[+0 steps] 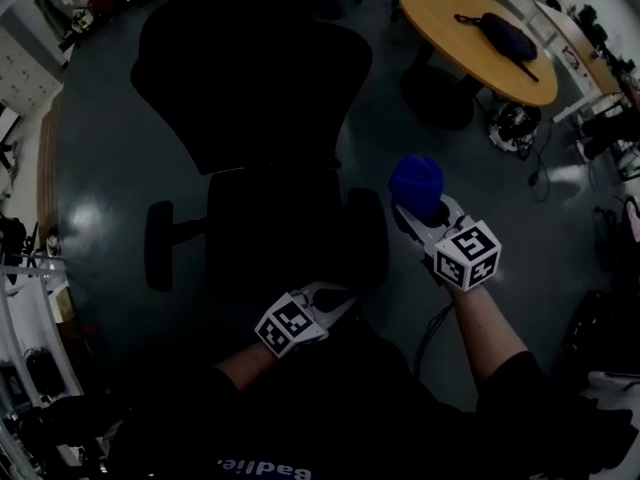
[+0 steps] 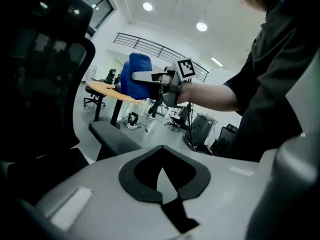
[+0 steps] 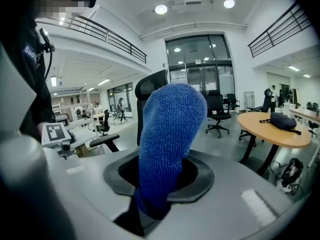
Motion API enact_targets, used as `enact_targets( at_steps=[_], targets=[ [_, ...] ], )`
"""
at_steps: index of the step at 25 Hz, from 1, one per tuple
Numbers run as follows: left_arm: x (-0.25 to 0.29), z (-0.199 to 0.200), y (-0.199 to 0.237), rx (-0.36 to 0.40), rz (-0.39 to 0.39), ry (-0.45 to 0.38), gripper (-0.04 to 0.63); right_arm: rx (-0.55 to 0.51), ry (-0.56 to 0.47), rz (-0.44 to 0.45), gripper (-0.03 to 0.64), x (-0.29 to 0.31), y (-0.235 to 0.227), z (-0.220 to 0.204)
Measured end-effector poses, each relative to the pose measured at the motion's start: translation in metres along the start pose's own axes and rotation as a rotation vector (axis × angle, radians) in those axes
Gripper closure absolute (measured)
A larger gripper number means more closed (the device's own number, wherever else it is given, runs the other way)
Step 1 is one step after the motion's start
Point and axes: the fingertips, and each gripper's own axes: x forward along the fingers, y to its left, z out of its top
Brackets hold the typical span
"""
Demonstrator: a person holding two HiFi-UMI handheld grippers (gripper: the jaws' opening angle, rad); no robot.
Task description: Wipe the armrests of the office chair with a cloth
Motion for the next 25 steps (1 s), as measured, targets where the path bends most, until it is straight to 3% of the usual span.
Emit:
enact_targets(
  at_steps=[4,7,16,21,25],
  targets=[
    [0.018,-0.023,0.019,-0.116,0.141,0.026,0.575,-0.034,0.062,0.087,0.492,0.039,-0.036,-0.023],
    [0.033,-0.040,0.021,-0.177,0.198,0.057,0.575,-0.087,0.126,0.138,0.492,0.069,-0.052,-0.049],
    [0.068,-0.069,0.030,-0.234,0.257,0.107,0.577,-0.294,0.279,0.257,0.491,0.130,-0.062,-0.105],
    [0.074,-0.070,0.039,-0.252,0.272,0.071,0.575,-0.431,0.349,0.327,0.492,0.144,-0.052,-0.116],
    [0.072,-0.070,0.040,-0.252,0.276,0.057,0.577,-0.469,0.363,0.339,0.492,0.148,-0.042,-0.124]
  ],
)
